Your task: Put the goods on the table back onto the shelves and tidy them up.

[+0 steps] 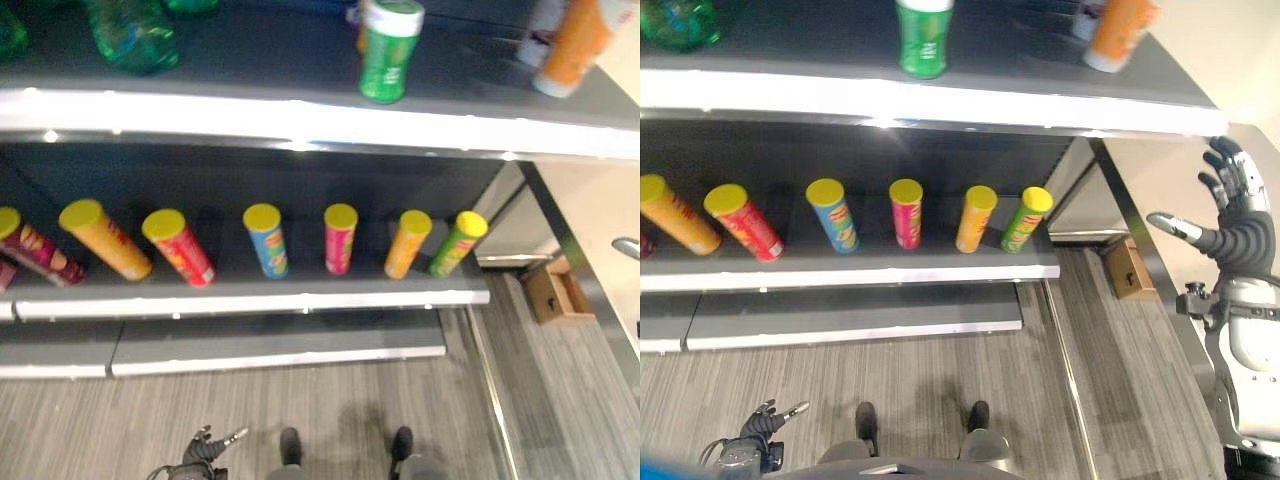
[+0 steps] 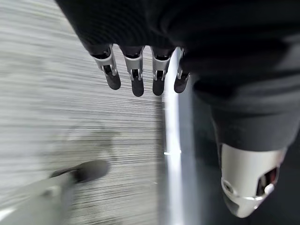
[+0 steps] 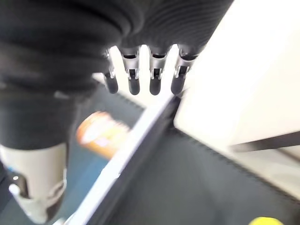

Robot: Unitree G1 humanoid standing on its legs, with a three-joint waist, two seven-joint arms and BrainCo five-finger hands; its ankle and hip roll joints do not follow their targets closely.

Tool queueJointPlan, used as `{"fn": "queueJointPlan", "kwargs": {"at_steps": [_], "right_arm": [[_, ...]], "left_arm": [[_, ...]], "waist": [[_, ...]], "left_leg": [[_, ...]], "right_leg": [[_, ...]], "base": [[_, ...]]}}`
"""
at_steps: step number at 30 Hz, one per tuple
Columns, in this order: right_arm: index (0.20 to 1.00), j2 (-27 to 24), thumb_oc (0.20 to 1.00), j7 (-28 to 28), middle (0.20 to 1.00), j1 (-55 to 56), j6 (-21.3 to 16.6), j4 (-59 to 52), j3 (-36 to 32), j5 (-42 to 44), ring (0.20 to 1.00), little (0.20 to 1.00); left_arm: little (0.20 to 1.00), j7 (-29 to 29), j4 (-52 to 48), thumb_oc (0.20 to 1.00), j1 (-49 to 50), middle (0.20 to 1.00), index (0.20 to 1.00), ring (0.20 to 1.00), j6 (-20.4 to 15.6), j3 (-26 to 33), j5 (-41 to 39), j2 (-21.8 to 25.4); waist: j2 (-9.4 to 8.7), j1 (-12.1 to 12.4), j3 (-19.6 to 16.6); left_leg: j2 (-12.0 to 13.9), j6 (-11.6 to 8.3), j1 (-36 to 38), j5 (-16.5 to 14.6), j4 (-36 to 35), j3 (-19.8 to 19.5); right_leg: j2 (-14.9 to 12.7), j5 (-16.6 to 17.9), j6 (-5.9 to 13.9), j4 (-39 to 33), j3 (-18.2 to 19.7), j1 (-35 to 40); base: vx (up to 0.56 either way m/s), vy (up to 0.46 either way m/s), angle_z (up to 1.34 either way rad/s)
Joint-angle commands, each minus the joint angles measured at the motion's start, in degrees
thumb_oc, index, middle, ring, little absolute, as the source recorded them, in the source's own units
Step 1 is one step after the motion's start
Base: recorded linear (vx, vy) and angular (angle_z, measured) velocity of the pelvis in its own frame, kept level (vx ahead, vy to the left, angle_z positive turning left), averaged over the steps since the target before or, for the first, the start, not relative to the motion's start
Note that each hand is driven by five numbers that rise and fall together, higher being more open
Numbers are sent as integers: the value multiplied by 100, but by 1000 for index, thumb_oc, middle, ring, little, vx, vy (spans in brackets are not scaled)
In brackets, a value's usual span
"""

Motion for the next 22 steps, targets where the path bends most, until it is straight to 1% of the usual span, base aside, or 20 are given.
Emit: {"fn": "queueJointPlan", "kwargs": {"at_steps": [1, 3, 4, 5, 6, 7, 8, 9, 10, 11, 12, 13, 14, 15, 16, 17, 18, 19, 20, 22], "right_arm": [[1000, -33, 1000, 344, 1000, -387, -73, 192, -291, 535, 1000, 1000], [1000, 41, 1000, 452, 1000, -228, 38, 543, -222, 740, 1000, 1000], [1000, 84, 1000, 619, 1000, -101, 106, 653, -181, 865, 1000, 1000], [1000, 123, 1000, 846, 1000, 77, 253, 801, -115, 1014, 1000, 1000], [1000, 167, 1000, 1030, 1000, 195, 400, 1201, 63, 1158, 1000, 1000], [1000, 360, 1000, 1176, 1000, 251, 589, 2135, 502, 1142, 1000, 1000], [1000, 360, 1000, 1176, 1000, 250, 588, 2136, 503, 1142, 1000, 1000], [1000, 462, 1000, 1215, 1000, 173, 713, 2838, 844, 985, 1000, 1000], [1000, 554, 1000, 1296, 1000, 112, 973, 3827, 1476, 91, 1000, 1000], [1000, 663, 1000, 1297, 1000, 37, 1071, 4306, 1850, -405, 1000, 1000], [1000, 830, 1000, 1269, 1000, -23, 1079, 4646, 2096, -739, 1000, 1000], [1000, 833, 1000, 1269, 1000, -28, 1077, 4649, 2098, -739, 1000, 1000], [1000, 1326, 1000, 1045, 1000, -288, 1110, 5397, 2393, -901, 1000, 1000], [1000, 1326, 1000, 1045, 1000, -289, 1110, 5398, 2393, -901, 1000, 1000], [1000, 1577, 1000, 896, 1000, -426, 1077, 5827, 2467, -972, 1000, 1000], [1000, 1914, 1000, 630, 1000, -557, 1069, 6411, 2494, -1158, 1000, 1000], [1000, 2049, 1000, 402, 1000, -714, 1042, 6662, 2470, -1197, 1000, 1000], [1000, 2196, 1000, 329, 1000, -795, 1044, 6949, 2440, -1139, 1000, 1000], [1000, 2197, 1000, 329, 1000, -802, 1039, 6957, 2440, -1138, 1000, 1000], [1000, 2349, 1000, 190, 1000, -909, 1037, 7357, 2397, -1136, 1000, 1000]], "left_arm": [[1000, -160, 146, 1000, -226, 1000, 1000, 1000, -179, 56, 229, 261], [1000, -167, 62, 1000, -251, 1000, 1000, 1000, -190, 26, 193, 289], [1000, -200, -26, 1000, -242, 1000, 1000, 1000, -199, 5, 215, 293], [1000, -249, -114, 1000, -211, 1000, 1000, 1000, -211, -11, 233, 308], [1000, -293, -98, 1000, -217, 1000, 1000, 1000, -201, -38, 251, 310], [1000, -357, -61, 1000, -276, 1000, 1000, 1000, -172, -109, 274, 290], [1000, -357, -61, 1000, -275, 1000, 1000, 1000, -172, -108, 274, 290], [1000, -376, -24, 1000, -348, 1000, 1000, 1000, -158, -161, 275, 286], [1000, -427, -3, 1000, -429, 1000, 1000, 1000, -124, -235, 303, 297], [1000, -446, -13, 1000, -465, 1000, 1000, 1000, -106, -303, 312, 307], [1000, -454, 0, 1000, -510, 1000, 1000, 1000, -109, -364, 318, 319], [1000, -454, 1, 1000, -511, 1000, 1000, 1000, -109, -362, 318, 322], [1000, -389, 103, 1000, -638, 1000, 1000, 1000, -92, -482, 301, 262], [1000, -389, 104, 1000, -638, 1000, 1000, 1000, -92, -481, 301, 262], [1000, -354, 199, 1000, -677, 1000, 1000, 1000, -95, -499, 269, 217], [1000, -270, 351, 1000, -698, 1000, 1000, 1000, -90, -540, 279, 162], [1000, -210, 370, 1000, -707, 1000, 1000, 1000, -84, -551, 250, 121], [1000, -167, 432, 1000, -715, 1000, 1000, 1000, -98, -580, 260, 73], [1000, -166, 434, 1000, -719, 1000, 1000, 1000, -100, -580, 260, 74], [1000, -123, 588, 1000, -723, 1000, 1000, 1000, -96, -602, 286, -4]], "waist": [[-41, 120, -84], [6, 32, -85], [18, 6, -81], [40, -15, -84], [58, -31, -72], [71, -52, -96], [70, -55, -100], [73, -44, -93], [74, -5, -99], [76, 27, -80], [79, 62, -80], [74, 54, -96], [95, 126, -93], [94, 125, -91], [118, 162, -87], [151, 200, -102], [179, 224, -111], [195, 238, -108], [194, 237, -100], [224, 260, -112]], "left_leg": [[89, -54, 366, -793, 32, 125], [88, -56, 399, -789, 30, 184], [90, -57, 404, -783, 30, 197], [91, -62, 418, -783, 30, 209], [102, -72, 459, -796, 30, 225], [88, -73, 456, -780, 30, 236], [86, -72, 450, -779, 30, 235], [85, -75, 461, -775, 30, 230], [95, -83, 470, -764, 30, 215], [101, -88, 495, -772, 30, 201], [103, -93, 497, -769, 30, 165], [95, -89, 474, -760, 30, 159], [91, -91, 476, -752, 33, 110], [91, -91, 477, -752, 33, 109], [93, -90, 487, -758, 37, 80], [104, -87, 506, -770, 52, 54], [108, -82, 518, -778, 58, 42], [113, -82, 536, -783, 61, 39], [114, -83, 542, -784, 61, 37], [120, -80, 582, -803, 67, 20]], "right_leg": [[-278, -329, 410, 363, 126, -86], [-271, -320, 409, 383, 195, -114], [-270, -318, 408, 381, 212, -113], [-272, -317, 410, 376, 220, -109], [-265, -321, 412, 371, 225, -71], [-279, -306, 406, 359, 209, -65], [-281, -305, 406, 359, 208, -70], [-280, -308, 395, 368, 206, -59], [-280, -322, 382, 363, 176, -21], [-272, -344, 374, 365, 143, 23], [-269, -369, 360, 355, 101, 72], [-277, -363, 361, 352, 97, 54], [-278, -393, 340, 348, 33, 120], [-278, -393, 340, 347, 32, 122], [-272, -415, 327, 342, 10, 155], [-264, -456, 311, 342, -51, 210], [-261, -476, 298, 343, -66, 239], [-255, -492, 291, 343, -92, 274], [-254, -492, 290, 341, -94, 282], [-229, -529, 275, 341, -112, 333]], "base": [[14, 7, -26], [-1, 4, -23], [-3, 10, -10], [9, 4, -14], [8, 4, -19], [6, -3, -17], [-6, -9, -9], [0, 0, 0], [-2, -47, 0], [10, -60, 0], [9, -35, 1], [26, -51, 11], [18, -32, 15], [30, -49, 14], [41, -45, 9], [56, -51, 10], [62, -43, 14], [30, -14, 13], [33, -15, 9], [41, -15, 6]]}}
